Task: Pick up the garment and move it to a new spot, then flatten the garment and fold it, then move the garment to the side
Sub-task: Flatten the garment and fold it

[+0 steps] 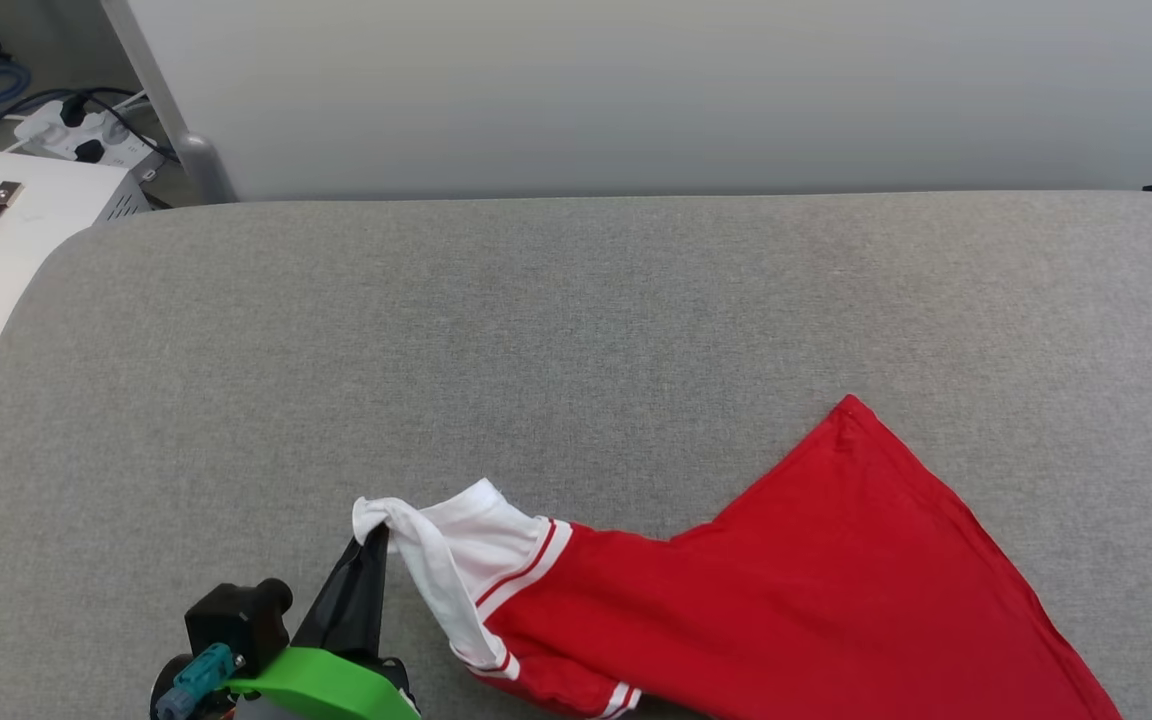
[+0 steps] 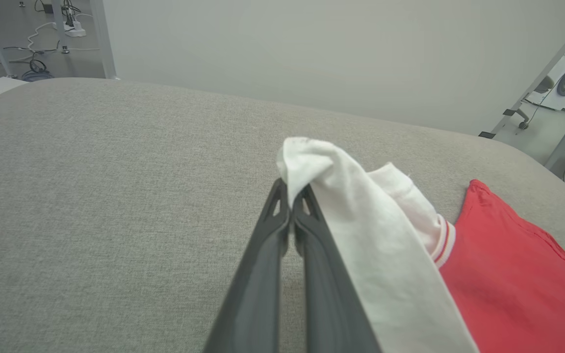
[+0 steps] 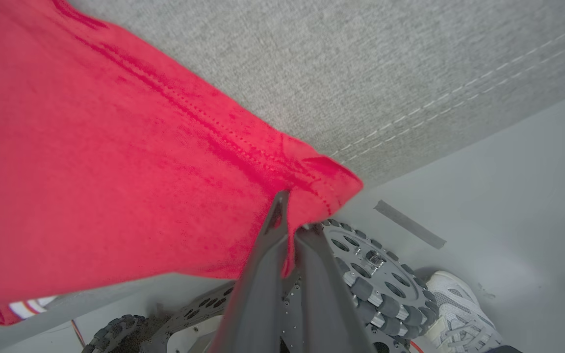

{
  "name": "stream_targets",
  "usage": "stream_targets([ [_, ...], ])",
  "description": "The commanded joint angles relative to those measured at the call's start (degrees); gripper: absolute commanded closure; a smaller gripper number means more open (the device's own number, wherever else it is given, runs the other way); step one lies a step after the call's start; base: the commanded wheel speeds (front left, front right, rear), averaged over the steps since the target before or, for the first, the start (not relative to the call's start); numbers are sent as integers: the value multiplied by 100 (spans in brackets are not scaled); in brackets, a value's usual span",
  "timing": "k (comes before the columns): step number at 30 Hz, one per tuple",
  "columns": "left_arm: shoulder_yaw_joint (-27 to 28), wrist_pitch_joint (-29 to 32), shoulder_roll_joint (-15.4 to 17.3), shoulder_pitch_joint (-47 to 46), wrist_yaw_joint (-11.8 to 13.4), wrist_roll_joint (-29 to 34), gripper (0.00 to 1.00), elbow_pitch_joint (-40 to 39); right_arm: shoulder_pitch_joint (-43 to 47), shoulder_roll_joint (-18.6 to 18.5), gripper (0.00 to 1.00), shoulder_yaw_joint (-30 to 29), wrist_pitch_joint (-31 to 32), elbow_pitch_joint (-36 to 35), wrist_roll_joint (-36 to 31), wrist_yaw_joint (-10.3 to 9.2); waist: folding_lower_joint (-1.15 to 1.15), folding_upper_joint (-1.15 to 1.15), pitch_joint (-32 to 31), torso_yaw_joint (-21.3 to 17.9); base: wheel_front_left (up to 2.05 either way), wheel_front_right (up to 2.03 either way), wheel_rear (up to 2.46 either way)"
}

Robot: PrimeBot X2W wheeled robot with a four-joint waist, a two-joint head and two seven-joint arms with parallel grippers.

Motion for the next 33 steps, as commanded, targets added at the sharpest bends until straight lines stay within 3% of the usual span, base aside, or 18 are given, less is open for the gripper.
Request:
stream_targets([
  [1,11,34,61,90,57,-15,100,-7,50,0,0,65,-197,90,156,-4,0,0,-27,-42,0,0,0],
  [10,-53,81,35,-1,79,-54,100,-17,-461,5,0,339,-2760,18,603,-4,0,0,78,84,0,0,0],
  [14,-88,-16,-4,-86,54,-64,100,-27,-749,-1,0,706,-3551,-121,369,-4,0,0,149,189,0,0,0],
  [18,-126,-103,-68,-189,58,-66,100,-35,-1098,-231,0,1201,-3932,-56,168,-4,0,0,288,301,0,0,0],
  [23,-189,-203,-139,-366,14,-83,100,-13,-1795,-797,0,1884,-3442,411,87,-4,0,0,536,421,0,0,0],
  [33,-416,-432,-296,-970,-156,-42,100,249,-3292,-2177,0,3268,-1119,950,638,-4,0,0,1122,860,0,0,0],
])
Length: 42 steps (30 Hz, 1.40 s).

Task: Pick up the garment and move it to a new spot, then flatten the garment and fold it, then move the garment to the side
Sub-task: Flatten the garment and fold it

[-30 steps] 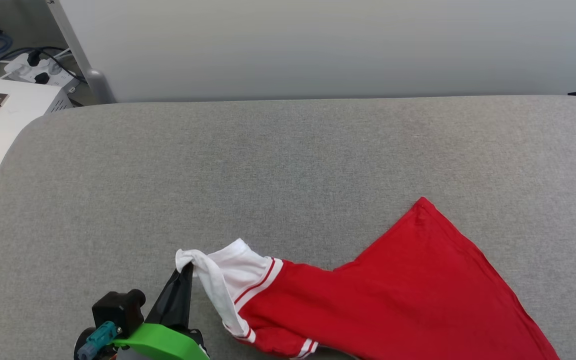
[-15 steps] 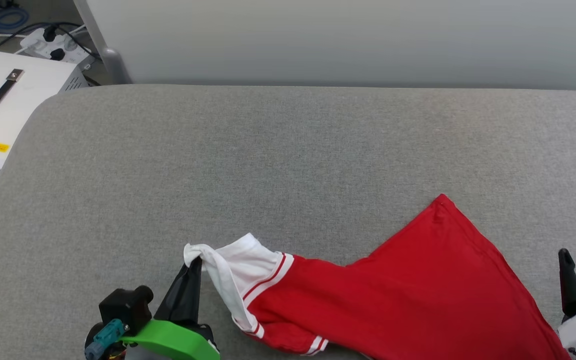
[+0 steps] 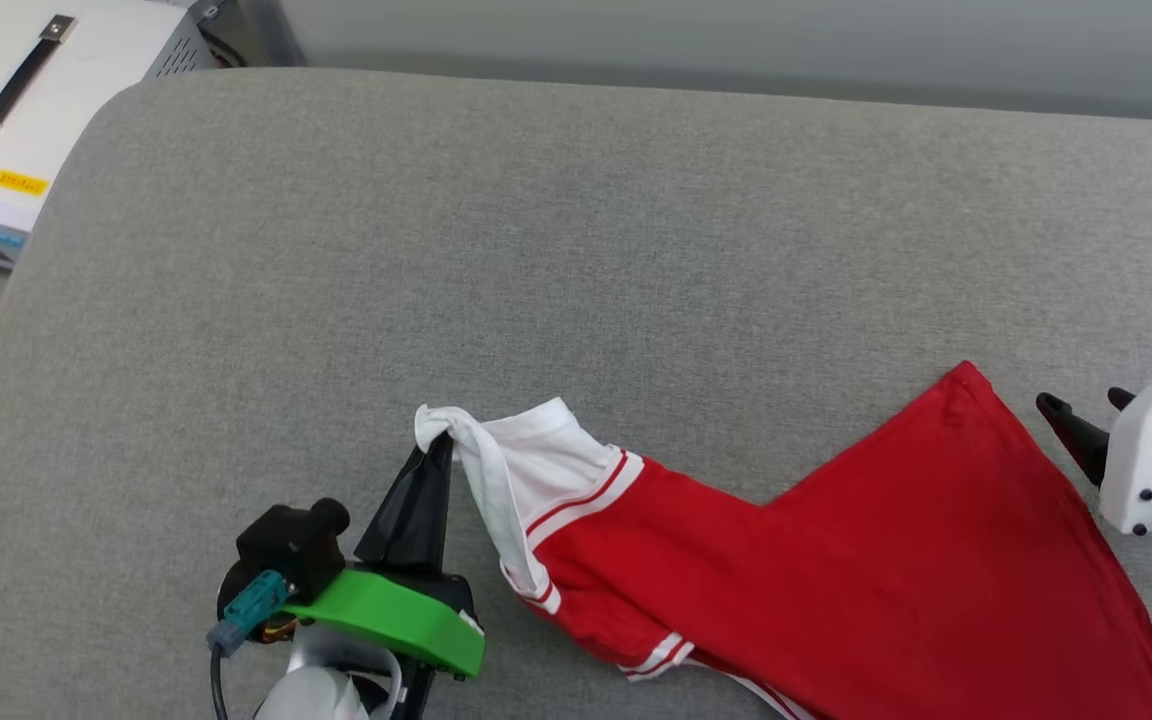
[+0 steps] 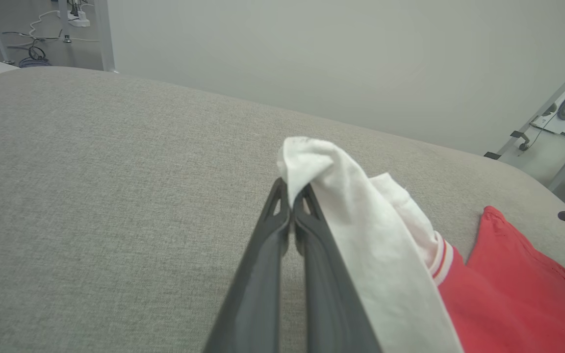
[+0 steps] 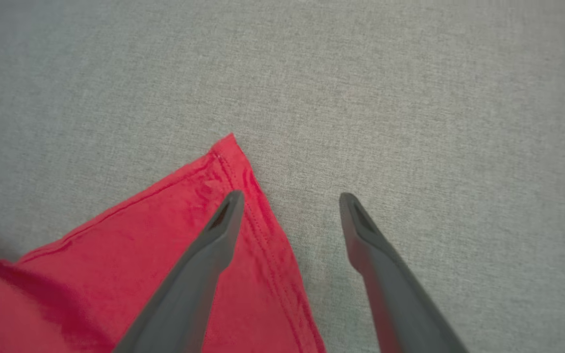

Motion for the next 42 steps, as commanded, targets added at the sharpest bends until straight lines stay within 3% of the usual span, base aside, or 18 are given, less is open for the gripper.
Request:
stream_targets([
  [1,-9,-65,-25,-147,-36,13,100,45,-186,-88,0,159,134,50,54,-4,0,0,247,256,0,0,0],
  [5,-64,-139,-85,-323,-96,-27,100,140,-574,-327,0,652,427,322,191,-4,0,0,412,417,0,0,0],
  [11,-112,-213,-126,-490,-164,-71,100,269,-784,-364,0,1180,509,1016,409,-4,0,0,535,549,0,0,0],
  [15,-101,-245,-128,-513,-180,-81,100,329,-662,-319,0,1508,989,1489,692,-4,0,0,541,554,0,0,0],
  [16,-93,-252,-125,-509,-181,-79,100,341,-629,-289,67,1559,1132,1589,778,-4,0,0,537,543,0,0,0],
  [17,-88,-256,-124,-503,-181,-78,100,351,-605,-265,100,1588,1244,1663,835,-4,0,0,525,532,0,0,0],
  [20,-85,-269,-126,-494,-178,-67,100,375,-588,-212,100,1679,1463,1755,976,-4,0,0,489,498,0,0,0],
  [25,-89,-277,-73,-491,-185,-50,100,418,-763,-204,100,1649,1255,1736,1033,-4,0,0,331,420,0,0,0],
  [34,-68,-140,204,-595,-166,44,100,408,-1112,-250,100,1361,243,1625,957,-4,0,0,-346,213,0,0,0],
  [42,7,143,610,-1493,-247,92,100,522,-1610,-97,100,835,-524,1780,390,-4,0,0,-608,-107,0,0,0],
])
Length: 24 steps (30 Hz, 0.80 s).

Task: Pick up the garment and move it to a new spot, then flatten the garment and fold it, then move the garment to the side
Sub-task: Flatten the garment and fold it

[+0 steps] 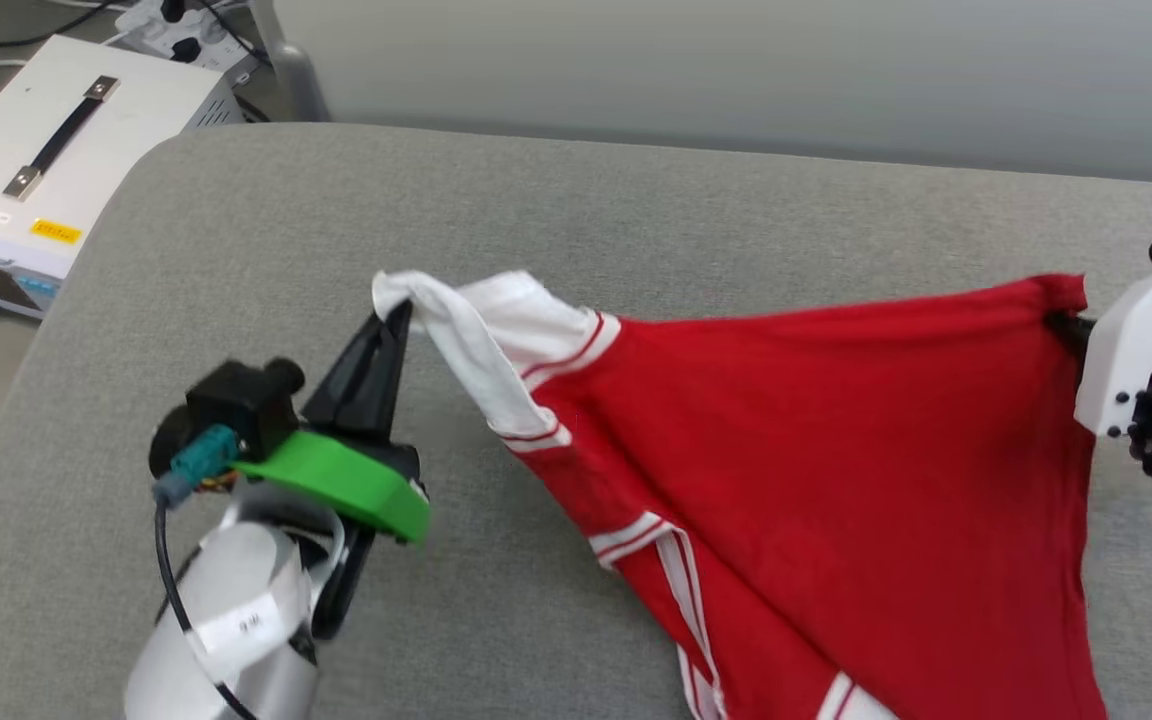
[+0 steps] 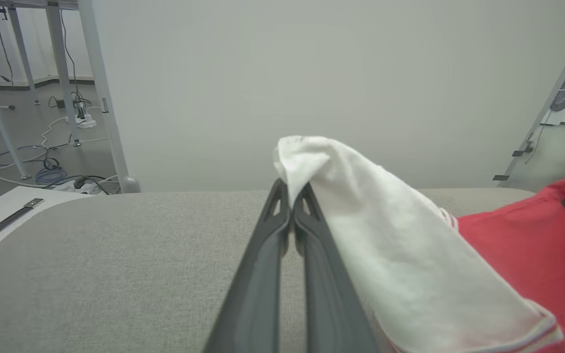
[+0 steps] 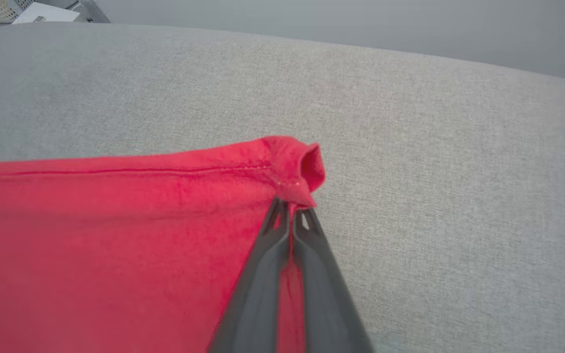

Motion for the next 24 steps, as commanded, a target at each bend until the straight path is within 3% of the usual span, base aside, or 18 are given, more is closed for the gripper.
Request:
stream_targets([
  [1,60,44,78,-383,-34,-14,100,93,-202,39,100,-62,-110,53,-138,-3,0,0,-93,-227,0,0,0],
  [12,212,296,189,-3254,-117,-257,100,1577,-1843,394,100,-725,-877,294,-1044,-3,0,0,573,-489,0,0,0],
  [24,143,128,697,-6373,-142,127,100,3172,-4341,723,100,-1141,-1711,721,-1964,-3,0,0,1828,-659,0,0,0],
])
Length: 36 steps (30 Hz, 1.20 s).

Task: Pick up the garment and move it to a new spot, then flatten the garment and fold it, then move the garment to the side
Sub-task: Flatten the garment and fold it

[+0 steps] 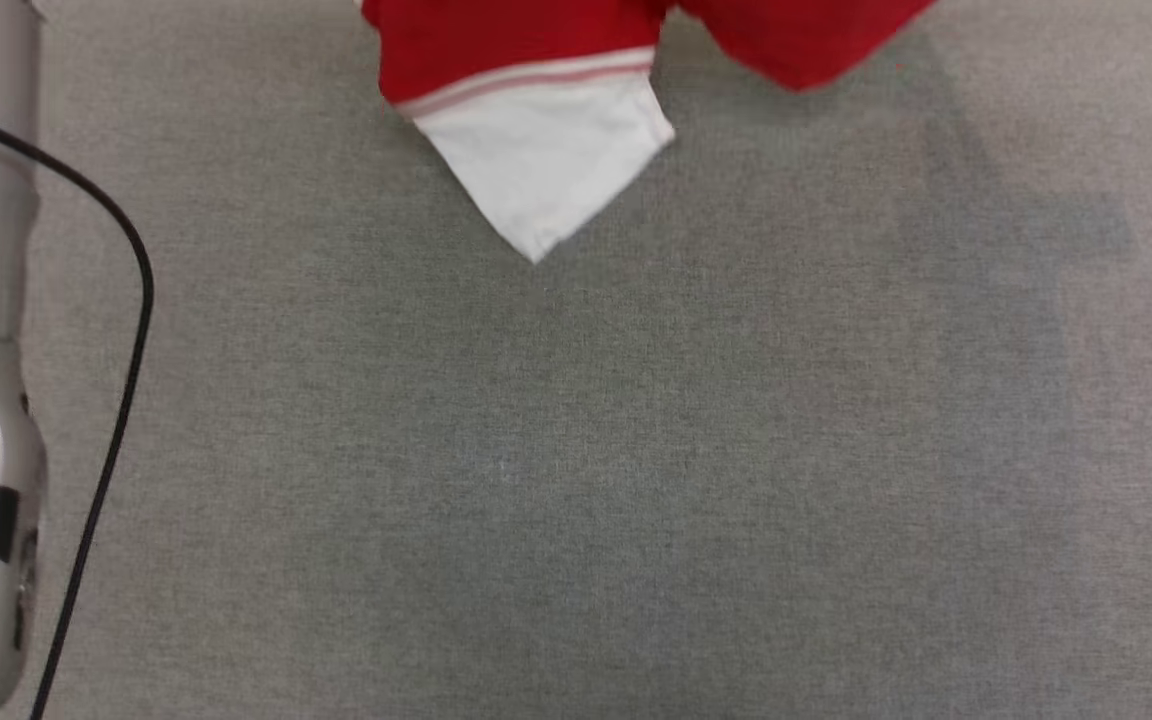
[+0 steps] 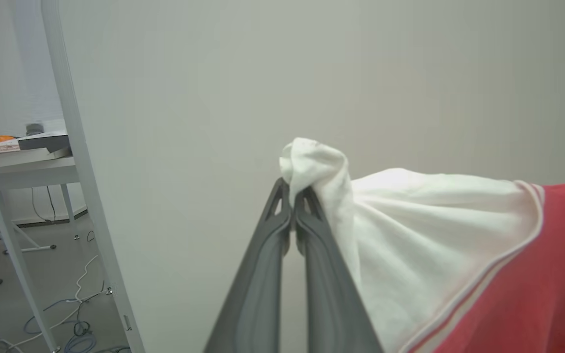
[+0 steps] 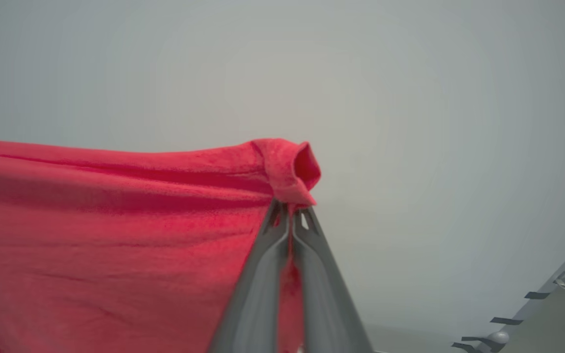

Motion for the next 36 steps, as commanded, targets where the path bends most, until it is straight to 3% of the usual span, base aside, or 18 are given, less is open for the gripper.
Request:
stream_targets([
  [1,22,-76,123,-311,3,91,100,138,-258,-29,100,-72,-84,98,-109,-11,-1,0,591,-89,0,0,0],
  [10,-24,-305,131,-1434,-6,41,100,896,-1345,-51,100,-93,-485,671,-310,-11,-1,0,1387,-49,0,0,0],
  [20,-173,-554,50,-1151,-14,-312,100,1425,-1501,-43,100,393,-964,1772,102,-11,-1,0,1788,-84,0,0,0],
  [27,-245,-600,102,-64,-14,-879,100,1183,-755,-146,100,1049,-1212,2032,550,-11,-1,0,1565,-68,0,0,0],
  [28,-232,-602,145,708,-15,-1106,100,777,-164,-232,100,1333,-1351,1914,816,-11,-1,0,1357,-44,0,0,0],
  [36,-44,-604,214,3028,-15,-1269,100,-510,1606,-573,100,1679,-1567,1243,1424,-11,-1,0,679,99,0,0,0],
])
